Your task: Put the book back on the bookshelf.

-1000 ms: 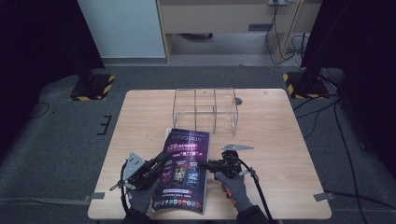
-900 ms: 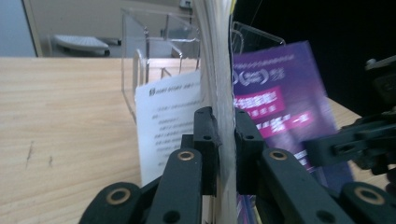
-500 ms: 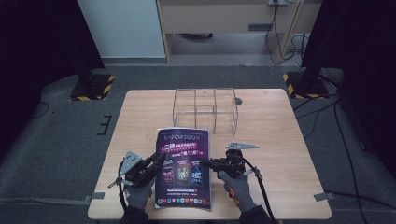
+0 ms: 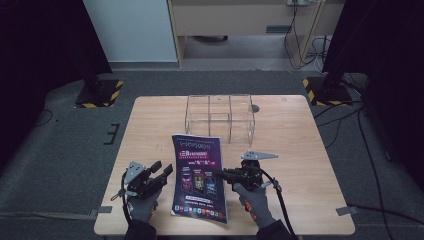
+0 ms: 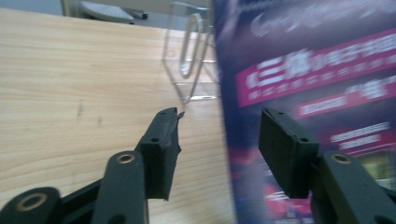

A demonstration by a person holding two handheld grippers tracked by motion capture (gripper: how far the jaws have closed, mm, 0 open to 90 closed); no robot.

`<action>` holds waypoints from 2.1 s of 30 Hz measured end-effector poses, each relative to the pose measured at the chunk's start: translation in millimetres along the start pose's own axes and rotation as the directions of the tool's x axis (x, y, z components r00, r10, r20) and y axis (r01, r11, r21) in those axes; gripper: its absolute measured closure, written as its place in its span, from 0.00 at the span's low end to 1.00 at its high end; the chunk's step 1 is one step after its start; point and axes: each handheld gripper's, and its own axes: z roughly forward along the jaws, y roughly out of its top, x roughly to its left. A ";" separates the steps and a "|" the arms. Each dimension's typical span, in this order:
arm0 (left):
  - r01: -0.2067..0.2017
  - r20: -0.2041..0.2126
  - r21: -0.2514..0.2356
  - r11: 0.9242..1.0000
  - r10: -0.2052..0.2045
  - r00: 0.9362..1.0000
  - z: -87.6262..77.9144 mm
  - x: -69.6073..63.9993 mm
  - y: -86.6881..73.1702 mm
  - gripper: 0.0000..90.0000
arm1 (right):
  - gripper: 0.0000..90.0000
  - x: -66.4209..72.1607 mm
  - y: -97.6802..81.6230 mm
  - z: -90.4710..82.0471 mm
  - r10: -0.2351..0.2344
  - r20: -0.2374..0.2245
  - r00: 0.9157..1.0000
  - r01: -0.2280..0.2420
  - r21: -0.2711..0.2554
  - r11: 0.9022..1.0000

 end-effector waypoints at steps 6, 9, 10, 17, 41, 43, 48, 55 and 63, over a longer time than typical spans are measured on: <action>-0.027 -0.055 0.087 0.996 0.032 0.998 10.3 11.8 -8.0 0.41 | 0.92 4.4 5.8 -5.7 -0.020 0.007 1.000 0.021 -0.020 1.000; -0.014 -0.078 0.111 0.994 0.023 0.997 13.4 18.0 -11.4 0.39 | 0.92 7.0 10.7 -9.8 -0.031 0.012 0.999 0.031 -0.033 0.999; -0.011 -0.082 0.116 0.993 0.021 0.996 14.0 19.1 -11.9 0.38 | 0.92 7.3 11.9 -10.9 -0.034 0.012 0.999 0.035 -0.036 0.999; -0.008 -0.126 0.162 0.987 0.029 0.992 22.0 26.5 -18.7 0.29 | 0.92 14.6 25.9 -21.7 -0.063 0.025 0.998 0.064 -0.069 0.996; -0.049 -0.243 0.317 0.947 0.131 0.961 42.7 30.5 -29.6 0.19 | 0.92 28.2 79.6 -77.3 -0.142 0.140 0.980 0.166 -0.179 0.970; -0.052 -0.246 0.328 0.943 0.138 0.959 44.4 30.5 -30.5 0.19 | 0.92 29.6 83.8 -81.3 -0.151 0.151 0.977 0.178 -0.185 0.967; -0.063 -0.249 0.349 0.935 0.157 0.956 47.4 29.3 -32.4 0.16 | 0.92 32.2 93.3 -92.0 -0.163 0.182 0.970 0.199 -0.202 0.959; -0.074 -0.243 0.362 0.929 0.171 0.955 49.4 27.8 -33.1 0.10 | 0.92 33.8 103.0 -102.2 -0.174 0.217 0.961 0.221 -0.217 0.951; -0.071 -0.243 0.374 0.925 0.171 0.955 50.8 28.1 -33.0 0.04 | 0.92 33.9 113.5 -110.6 -0.187 0.259 0.948 0.248 -0.228 0.942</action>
